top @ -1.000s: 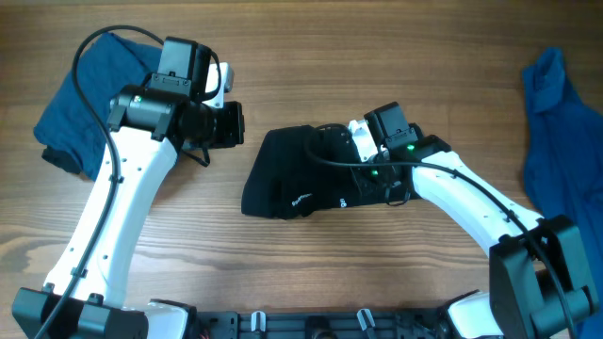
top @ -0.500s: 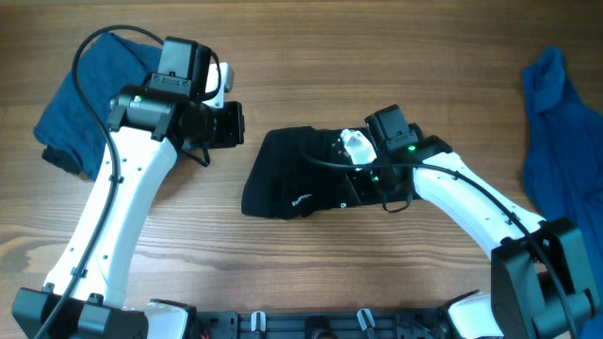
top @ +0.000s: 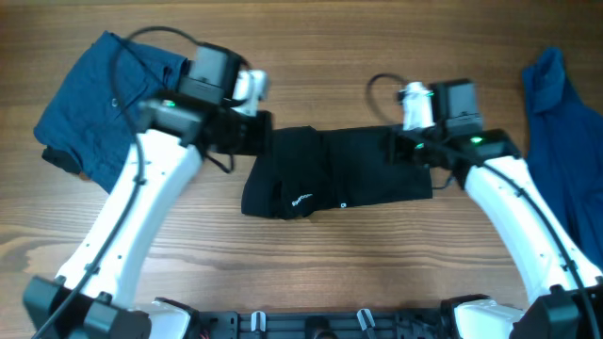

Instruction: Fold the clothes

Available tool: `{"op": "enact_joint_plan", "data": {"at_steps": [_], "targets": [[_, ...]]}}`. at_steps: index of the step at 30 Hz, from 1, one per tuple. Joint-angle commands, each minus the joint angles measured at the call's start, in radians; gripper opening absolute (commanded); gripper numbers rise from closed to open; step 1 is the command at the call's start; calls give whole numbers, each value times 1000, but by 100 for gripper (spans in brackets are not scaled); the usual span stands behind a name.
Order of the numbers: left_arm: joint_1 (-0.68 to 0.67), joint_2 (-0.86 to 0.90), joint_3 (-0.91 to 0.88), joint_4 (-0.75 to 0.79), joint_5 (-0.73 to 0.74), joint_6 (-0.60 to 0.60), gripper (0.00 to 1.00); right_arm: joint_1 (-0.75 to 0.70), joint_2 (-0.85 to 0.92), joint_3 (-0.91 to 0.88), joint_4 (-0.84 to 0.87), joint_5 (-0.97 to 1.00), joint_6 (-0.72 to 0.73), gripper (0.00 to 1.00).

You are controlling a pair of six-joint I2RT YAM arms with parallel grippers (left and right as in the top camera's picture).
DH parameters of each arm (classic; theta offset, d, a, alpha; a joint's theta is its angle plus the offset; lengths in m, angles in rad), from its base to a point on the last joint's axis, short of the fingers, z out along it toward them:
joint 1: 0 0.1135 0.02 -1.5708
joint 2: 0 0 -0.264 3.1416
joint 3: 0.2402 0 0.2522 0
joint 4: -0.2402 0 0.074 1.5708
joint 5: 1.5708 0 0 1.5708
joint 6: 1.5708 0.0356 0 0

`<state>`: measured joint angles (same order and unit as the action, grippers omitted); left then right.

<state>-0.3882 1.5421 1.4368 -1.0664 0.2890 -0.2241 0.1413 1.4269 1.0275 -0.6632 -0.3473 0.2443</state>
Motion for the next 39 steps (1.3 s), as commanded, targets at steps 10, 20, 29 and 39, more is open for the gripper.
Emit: {"op": "enact_joint_plan", "data": {"at_steps": [10,20,29,39], "targets": [[174,239,-259,166,66,-209,85,-188,5,12,-56,-106,-66,49],[222,240,-595,545,422,-69,100,-188,5,12,-37,-106,-65,49],[156,241,-620,761,510,-150,98,-188,5,12,-37,-106,-61,50],[114,265,-618,860,477,-173,4,-188,5,12,-36,-106,-59,50]]}}
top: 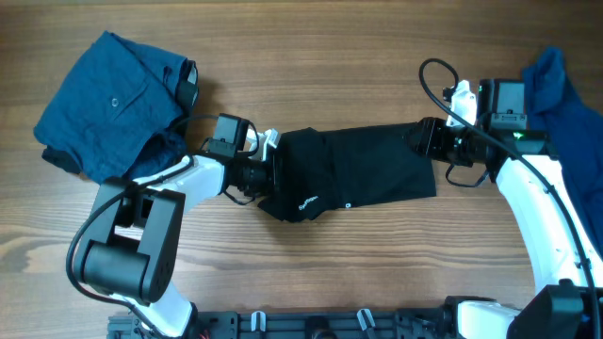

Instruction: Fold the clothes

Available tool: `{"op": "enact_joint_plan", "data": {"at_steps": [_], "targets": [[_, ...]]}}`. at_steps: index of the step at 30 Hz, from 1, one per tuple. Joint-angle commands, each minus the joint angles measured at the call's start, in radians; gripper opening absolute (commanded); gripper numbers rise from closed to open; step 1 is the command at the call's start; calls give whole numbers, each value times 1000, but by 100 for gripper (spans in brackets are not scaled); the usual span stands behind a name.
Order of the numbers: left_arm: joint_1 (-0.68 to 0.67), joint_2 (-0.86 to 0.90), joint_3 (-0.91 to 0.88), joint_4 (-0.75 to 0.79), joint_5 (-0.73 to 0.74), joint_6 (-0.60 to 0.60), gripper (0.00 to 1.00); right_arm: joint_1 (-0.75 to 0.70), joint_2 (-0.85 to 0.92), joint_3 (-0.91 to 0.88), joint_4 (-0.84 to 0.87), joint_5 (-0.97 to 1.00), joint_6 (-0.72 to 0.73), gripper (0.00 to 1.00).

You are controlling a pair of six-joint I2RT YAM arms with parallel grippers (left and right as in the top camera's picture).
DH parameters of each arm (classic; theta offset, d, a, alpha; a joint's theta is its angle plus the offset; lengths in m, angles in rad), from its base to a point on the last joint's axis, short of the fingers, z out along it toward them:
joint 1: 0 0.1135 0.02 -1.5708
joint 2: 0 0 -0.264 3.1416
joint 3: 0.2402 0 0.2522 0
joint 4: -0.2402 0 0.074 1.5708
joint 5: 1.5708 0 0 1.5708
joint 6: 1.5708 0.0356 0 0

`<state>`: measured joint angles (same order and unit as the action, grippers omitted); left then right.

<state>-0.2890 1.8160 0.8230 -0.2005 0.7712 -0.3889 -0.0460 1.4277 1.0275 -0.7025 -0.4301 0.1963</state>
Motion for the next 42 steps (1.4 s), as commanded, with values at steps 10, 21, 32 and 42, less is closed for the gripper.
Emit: {"op": "enact_joint_plan", "data": {"at_steps": [10,21,32,42], "targets": [[237,-283,479,-822,-330,296,4,-1,4,12,11,-23,-11,50],[-57,-117,550,-863,-706,303,4,-1,4,12,6,-42,-11,50],[-95,-65,550,-762,-703,303,4,-1,4,12,7,-42,-13,50],[-194,30,550,-765,-667,303,48,-1,4,12,3,-42,-13,50]]}}
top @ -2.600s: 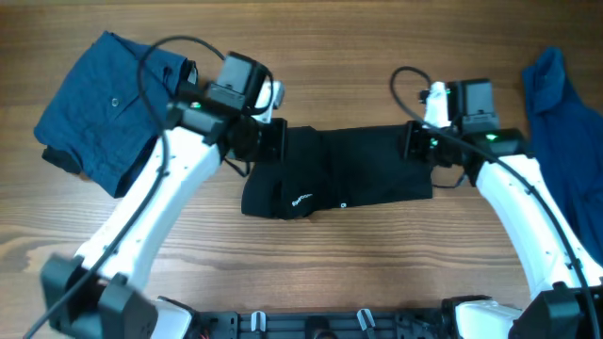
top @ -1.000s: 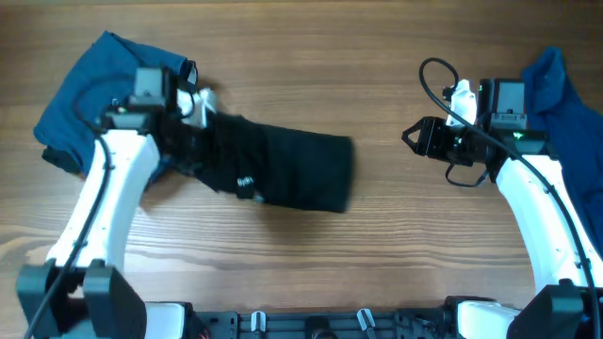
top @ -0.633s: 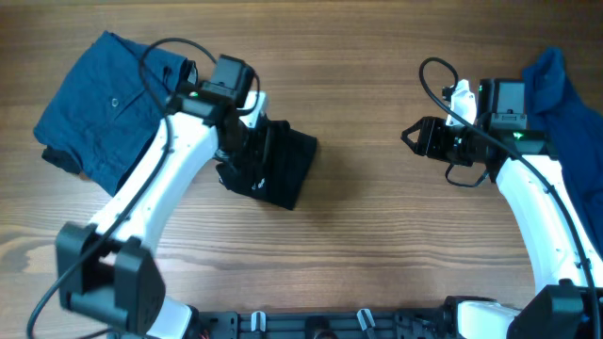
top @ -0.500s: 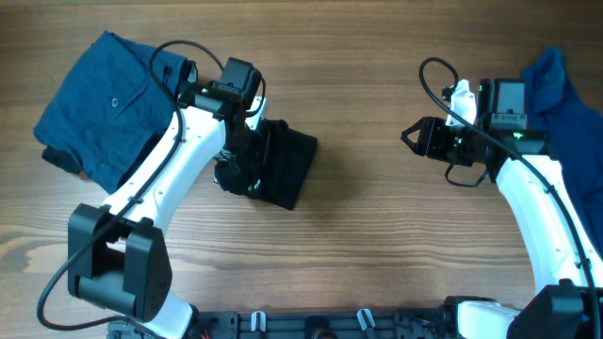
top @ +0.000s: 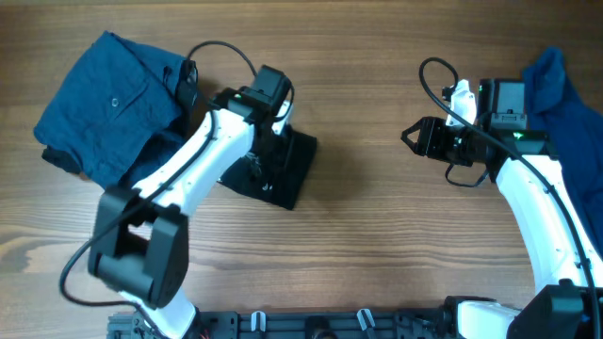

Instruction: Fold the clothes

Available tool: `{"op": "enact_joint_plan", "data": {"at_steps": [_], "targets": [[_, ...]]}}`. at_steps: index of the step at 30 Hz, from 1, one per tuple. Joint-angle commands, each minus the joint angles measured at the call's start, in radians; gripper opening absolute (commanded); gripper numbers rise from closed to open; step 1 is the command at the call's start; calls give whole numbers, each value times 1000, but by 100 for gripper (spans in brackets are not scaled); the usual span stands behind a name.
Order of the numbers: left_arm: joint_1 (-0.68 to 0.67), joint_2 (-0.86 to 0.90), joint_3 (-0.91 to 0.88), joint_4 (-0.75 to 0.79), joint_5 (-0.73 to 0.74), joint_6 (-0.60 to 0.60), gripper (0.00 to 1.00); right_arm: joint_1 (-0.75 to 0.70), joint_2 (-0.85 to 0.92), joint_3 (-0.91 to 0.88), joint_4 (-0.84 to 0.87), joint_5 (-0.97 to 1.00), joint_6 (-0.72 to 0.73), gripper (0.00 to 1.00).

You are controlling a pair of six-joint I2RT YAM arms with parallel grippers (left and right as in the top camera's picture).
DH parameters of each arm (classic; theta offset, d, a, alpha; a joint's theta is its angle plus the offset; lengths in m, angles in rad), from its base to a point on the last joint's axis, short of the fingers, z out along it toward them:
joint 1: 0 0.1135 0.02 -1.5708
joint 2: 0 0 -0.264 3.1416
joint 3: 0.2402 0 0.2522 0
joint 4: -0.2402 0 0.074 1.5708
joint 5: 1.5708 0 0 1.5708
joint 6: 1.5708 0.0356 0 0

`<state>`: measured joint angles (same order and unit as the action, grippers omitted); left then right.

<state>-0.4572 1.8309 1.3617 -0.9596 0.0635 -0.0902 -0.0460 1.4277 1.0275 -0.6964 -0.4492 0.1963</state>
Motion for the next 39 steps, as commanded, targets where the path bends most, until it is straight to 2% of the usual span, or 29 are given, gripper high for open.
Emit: {"op": "enact_joint_plan", "data": {"at_steps": [1,2,7,9,10,13,15,16,17,19,21,23,26,28,34,36,39], "targets": [[-37,11,12,-11,44,4,50,-1,4,12,-3,-23,-12,50],[-44,9,21,-37,46,4,54,-1,4,12,-3,-23,-13,50],[-39,2,166,-173,138,5,47,-1,4,12,-2,-23,-13,50],[-38,2,231,-228,137,5,48,-1,4,12,-5,-23,-13,50],[-34,0,274,-266,133,5,52,-1,4,12,-6,-23,-14,50],[1,-11,349,-338,134,4,50,-1,4,12,-7,-23,-14,51],[41,-23,352,-349,134,-4,41,-1,4,12,-7,-23,-14,53],[69,-23,352,-360,134,-7,27,-1,4,12,-7,-23,-14,54],[103,-18,342,-356,133,-20,4,-1,4,12,-7,-23,-14,54],[129,-11,299,-303,131,-26,4,-1,4,12,-6,-23,-14,54],[140,-5,197,-150,125,-30,4,-1,4,12,-6,-23,-13,54],[141,-2,94,13,131,-89,4,-1,4,12,-6,-23,-13,54],[111,1,26,110,259,-105,4,-1,4,12,-8,-23,-13,55],[56,6,-16,156,254,-105,4,-1,4,12,-5,-23,-13,55],[-128,40,-69,171,217,-145,4,-1,4,12,-11,-23,-11,55],[-153,36,-67,170,213,-155,4,-1,4,12,-16,-23,-12,54],[-149,-4,-16,67,212,-180,4,-1,4,12,-16,-23,-14,54]]}}
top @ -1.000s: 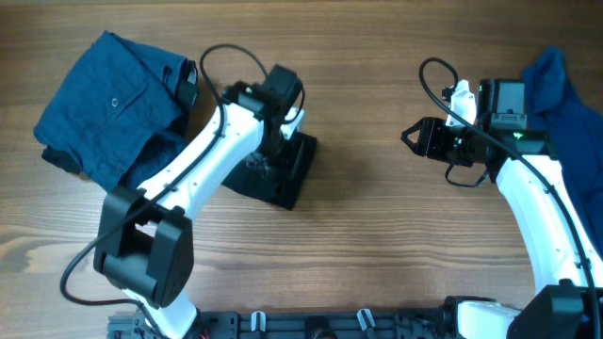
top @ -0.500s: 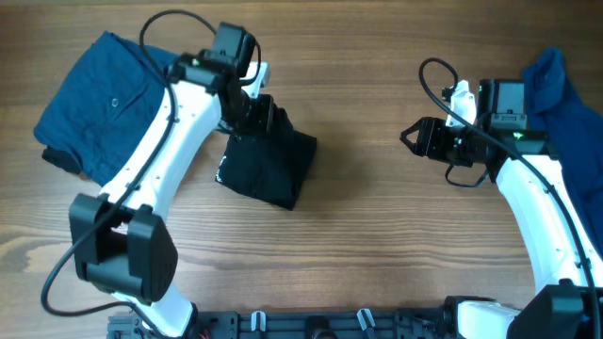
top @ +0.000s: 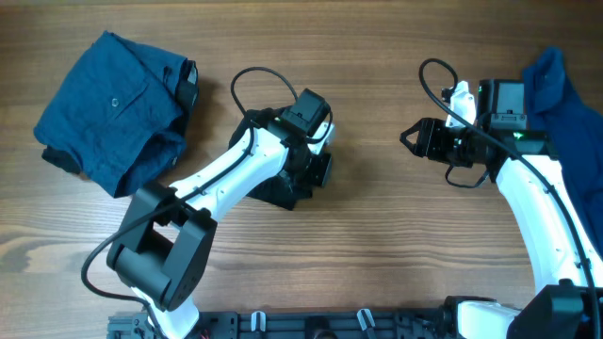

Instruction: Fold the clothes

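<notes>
A black garment (top: 281,192) lies folded into a small bundle left of the table's middle. My left arm reaches across it, and the left gripper (top: 323,168) sits low at the bundle's right edge. Its fingers are dark against the dark cloth, so their state is unclear. My right gripper (top: 407,137) hovers over bare wood to the right, open, with nothing between its fingers. It points left toward the bundle from well apart.
A folded blue garment (top: 111,102) rests at the back left. Another blue garment (top: 554,89) lies loose at the far right edge, partly under my right arm. The wooden table (top: 377,245) shows in the middle and front.
My left gripper has moved right, from the middle of the black bundle to its right edge. The bundle sits slightly further right. The right arm has not moved.
First the black garment lay spread out, with a gripper at each end. Then my left gripper was low at its left end and the right held the right end. Later the garment was a small bundle under my left arm and the right gripper stood open and empty.
</notes>
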Available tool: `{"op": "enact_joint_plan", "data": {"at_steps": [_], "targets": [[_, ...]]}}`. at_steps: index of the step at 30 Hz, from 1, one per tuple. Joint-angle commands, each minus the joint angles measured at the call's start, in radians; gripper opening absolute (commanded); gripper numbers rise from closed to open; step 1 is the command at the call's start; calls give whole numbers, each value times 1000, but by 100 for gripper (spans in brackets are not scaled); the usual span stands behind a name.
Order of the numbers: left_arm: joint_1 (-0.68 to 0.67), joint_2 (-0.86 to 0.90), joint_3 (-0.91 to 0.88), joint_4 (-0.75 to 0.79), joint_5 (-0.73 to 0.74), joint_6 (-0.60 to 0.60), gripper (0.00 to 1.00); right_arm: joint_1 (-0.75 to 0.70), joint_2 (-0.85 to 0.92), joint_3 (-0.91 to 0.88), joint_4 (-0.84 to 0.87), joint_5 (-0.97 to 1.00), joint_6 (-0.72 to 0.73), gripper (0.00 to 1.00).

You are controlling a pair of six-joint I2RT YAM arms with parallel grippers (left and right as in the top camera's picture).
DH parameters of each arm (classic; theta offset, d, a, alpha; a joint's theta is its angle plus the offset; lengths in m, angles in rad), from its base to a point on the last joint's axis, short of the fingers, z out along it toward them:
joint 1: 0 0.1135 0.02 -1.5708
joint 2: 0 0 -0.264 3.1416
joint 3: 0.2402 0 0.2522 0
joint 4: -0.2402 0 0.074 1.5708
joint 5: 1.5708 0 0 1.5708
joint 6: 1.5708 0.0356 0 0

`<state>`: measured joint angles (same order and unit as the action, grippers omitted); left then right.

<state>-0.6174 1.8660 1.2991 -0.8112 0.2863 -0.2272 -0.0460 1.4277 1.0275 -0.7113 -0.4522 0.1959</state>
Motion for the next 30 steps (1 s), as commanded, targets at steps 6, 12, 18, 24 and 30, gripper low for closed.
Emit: {"op": "enact_joint_plan", "data": {"at_steps": [6,12,18,24,30], "targets": [[38,-208,136,-211,-95,-35,24,-1,4,12,1,-20,-13,54],[91,-138,83,-83,-435,-131,4,-1,4,12,4,-20,-13,55],[151,38,72,63,-197,-117,4,-1,4,12,-7,-20,-13,55],[50,176,73,-56,53,-36,4,-1,4,12,-7,-20,-13,55],[42,52,76,-119,53,-35,4,-1,4,12,0,-19,-13,55]]}}
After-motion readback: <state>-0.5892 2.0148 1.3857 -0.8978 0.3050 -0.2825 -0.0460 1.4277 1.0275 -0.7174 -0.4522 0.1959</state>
